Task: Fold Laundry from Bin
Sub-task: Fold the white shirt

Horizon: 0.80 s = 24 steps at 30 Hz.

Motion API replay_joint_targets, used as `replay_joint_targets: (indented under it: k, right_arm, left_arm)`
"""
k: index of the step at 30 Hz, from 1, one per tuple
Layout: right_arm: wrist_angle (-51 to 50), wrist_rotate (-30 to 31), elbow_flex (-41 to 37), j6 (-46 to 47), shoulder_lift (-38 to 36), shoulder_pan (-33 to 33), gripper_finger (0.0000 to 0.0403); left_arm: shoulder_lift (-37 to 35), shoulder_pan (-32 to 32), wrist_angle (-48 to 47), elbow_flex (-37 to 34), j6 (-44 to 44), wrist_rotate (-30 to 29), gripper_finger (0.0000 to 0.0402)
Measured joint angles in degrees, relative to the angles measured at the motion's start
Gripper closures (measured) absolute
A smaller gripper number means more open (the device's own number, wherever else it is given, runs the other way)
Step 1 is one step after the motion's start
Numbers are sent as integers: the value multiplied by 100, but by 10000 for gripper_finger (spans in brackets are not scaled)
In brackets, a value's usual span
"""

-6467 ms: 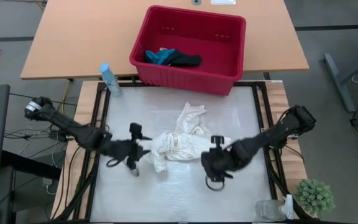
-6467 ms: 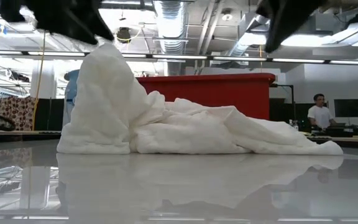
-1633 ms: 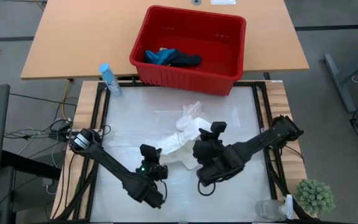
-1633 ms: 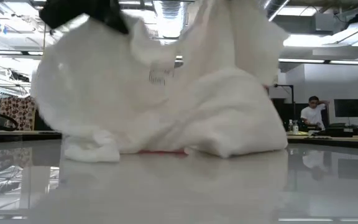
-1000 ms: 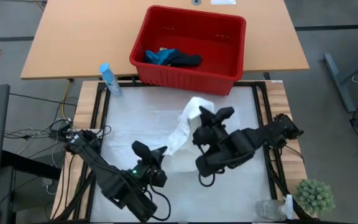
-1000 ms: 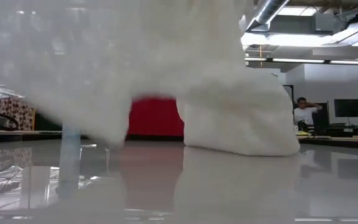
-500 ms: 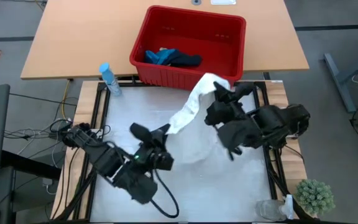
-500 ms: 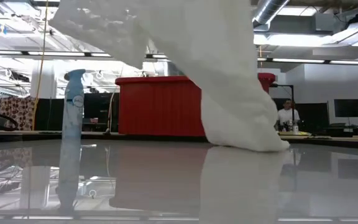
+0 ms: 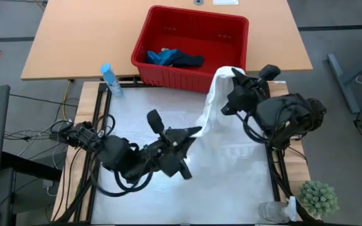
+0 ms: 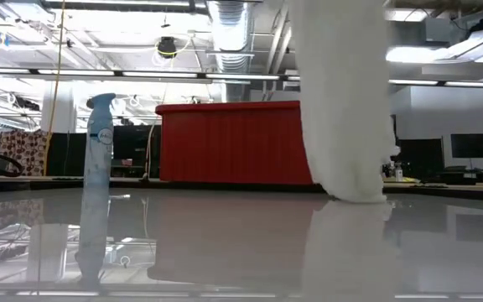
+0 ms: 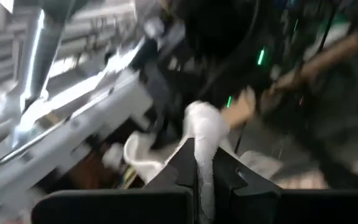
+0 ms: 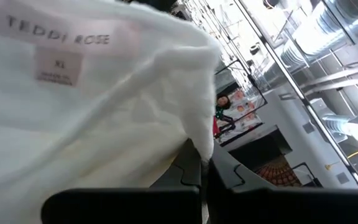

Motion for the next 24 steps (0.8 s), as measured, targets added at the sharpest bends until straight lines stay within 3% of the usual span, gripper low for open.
replay_joint_targets:
  k: [6,9,12,16,20,24]
  right_arm:
    - [4,-11,0,4,-42,-290,381]
    - [-2,-150,2,44,51,-651,381]
    - [-163,-807,0,365,156,-1038,381]
    - [-369,-1655,0,901,420,-1612,381]
    - [-642,-2306,0,1251,793,-2072,381]
    - [-843,-2682,0,1419,1290,-2412,381]
  left_arm:
    - [2,-41,172,0,-869,709,402]
    - [4,-36,288,0,-1079,678,402]
    - [4,-35,346,0,-1041,162,402]
    - [4,-34,189,0,-618,-1304,402]
    - [-96,-26,-1340,0,-1199,-2287,402]
    - [-339,-23,-4376,-9,-3841,-2817,402]
